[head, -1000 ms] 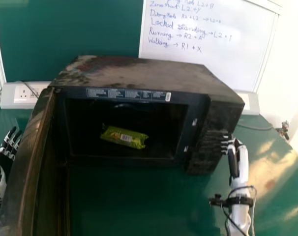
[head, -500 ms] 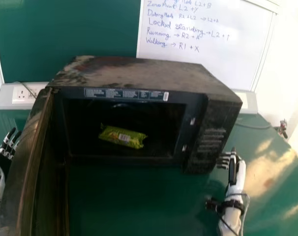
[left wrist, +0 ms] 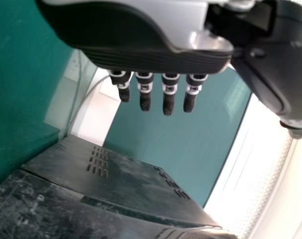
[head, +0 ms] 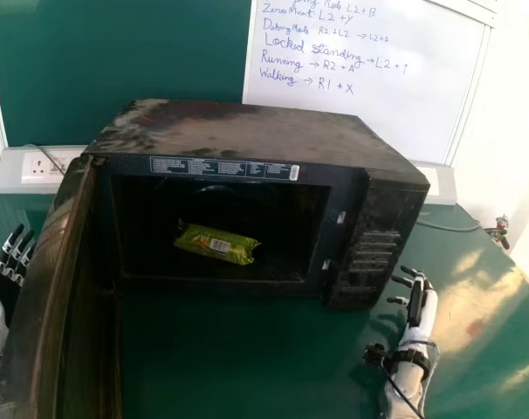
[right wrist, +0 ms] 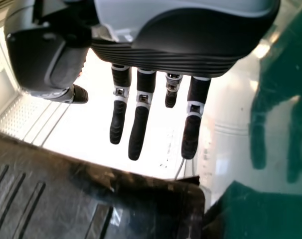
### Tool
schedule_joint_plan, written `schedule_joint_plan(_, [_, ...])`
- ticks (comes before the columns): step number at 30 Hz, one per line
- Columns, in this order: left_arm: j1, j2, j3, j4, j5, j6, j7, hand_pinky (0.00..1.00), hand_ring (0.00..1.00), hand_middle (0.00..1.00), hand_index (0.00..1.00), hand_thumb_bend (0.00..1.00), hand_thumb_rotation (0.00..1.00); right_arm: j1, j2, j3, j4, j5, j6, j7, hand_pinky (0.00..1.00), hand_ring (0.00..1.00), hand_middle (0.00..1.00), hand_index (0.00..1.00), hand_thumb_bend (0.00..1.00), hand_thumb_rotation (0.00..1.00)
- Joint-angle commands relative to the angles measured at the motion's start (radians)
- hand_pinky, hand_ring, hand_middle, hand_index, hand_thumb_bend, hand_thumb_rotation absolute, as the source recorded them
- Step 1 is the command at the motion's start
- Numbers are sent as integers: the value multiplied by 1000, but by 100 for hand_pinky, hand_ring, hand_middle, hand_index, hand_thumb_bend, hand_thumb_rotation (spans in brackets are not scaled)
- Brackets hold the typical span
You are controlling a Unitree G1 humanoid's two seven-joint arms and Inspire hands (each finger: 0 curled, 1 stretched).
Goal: Put biscuit inside oven
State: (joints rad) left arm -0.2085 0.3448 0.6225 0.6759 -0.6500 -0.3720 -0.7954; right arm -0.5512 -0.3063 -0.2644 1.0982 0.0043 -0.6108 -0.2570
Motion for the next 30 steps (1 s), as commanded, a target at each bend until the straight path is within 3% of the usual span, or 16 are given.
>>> schedule_joint_plan(1, [41, -46, 5, 19, -17, 11, -3, 55, 71, 78, 91, 9, 0, 23, 29, 1, 33, 6, -21, 2, 34, 39, 49, 64, 50, 69])
schedule_joint_plan(5, [53, -47, 8, -9, -30, 22, -16, 61, 72, 78, 92, 7, 0, 25, 33, 5, 35, 5, -27, -5, 34, 40, 49, 65, 49, 69])
schedule_joint_plan(8, [58, -45, 8, -29, -44, 31, -27, 54, 69, 76, 91, 5, 0, 24, 37, 3, 40, 10, -34, -1, 34, 40, 49, 64, 50, 70])
schedule_joint_plan(12, [66, -45, 5, -65, -69, 53, -53, 31, 65, 74, 90, 2, 0, 24, 42, 5, 43, 7, -44, -6, 33, 39, 48, 63, 50, 69])
schedule_joint_plan(13, [67, -46, 4, -72, -74, 59, -64, 13, 65, 74, 90, 1, 0, 24, 44, 5, 42, 7, -45, -6, 33, 39, 48, 64, 50, 67])
schedule_joint_plan(15, [70, -49, 1, -93, -87, 73, -79, 3, 65, 74, 90, 0, 0, 25, 47, 5, 42, 8, -48, -5, 32, 39, 48, 64, 50, 67])
schedule_joint_plan(21, [81, -67, -9, -176, -145, 136, -158, 0, 56, 65, 86, 0, 0, 31, 47, 10, 39, 2, -47, -5, 33, 39, 48, 65, 51, 70])
schedule_joint_plan(26, [80, -73, -15, -208, -173, 160, -231, 0, 38, 52, 73, 0, 0, 35, 44, 17, 38, -3, -57, -10, 33, 39, 48, 65, 50, 69])
schedule_joint_plan(30, [88, -75, -28, -253, -196, 223, -267, 2, 37, 49, 63, 0, 0, 37, 40, 24, 39, -7, -60, -5, 32, 38, 48, 65, 51, 69])
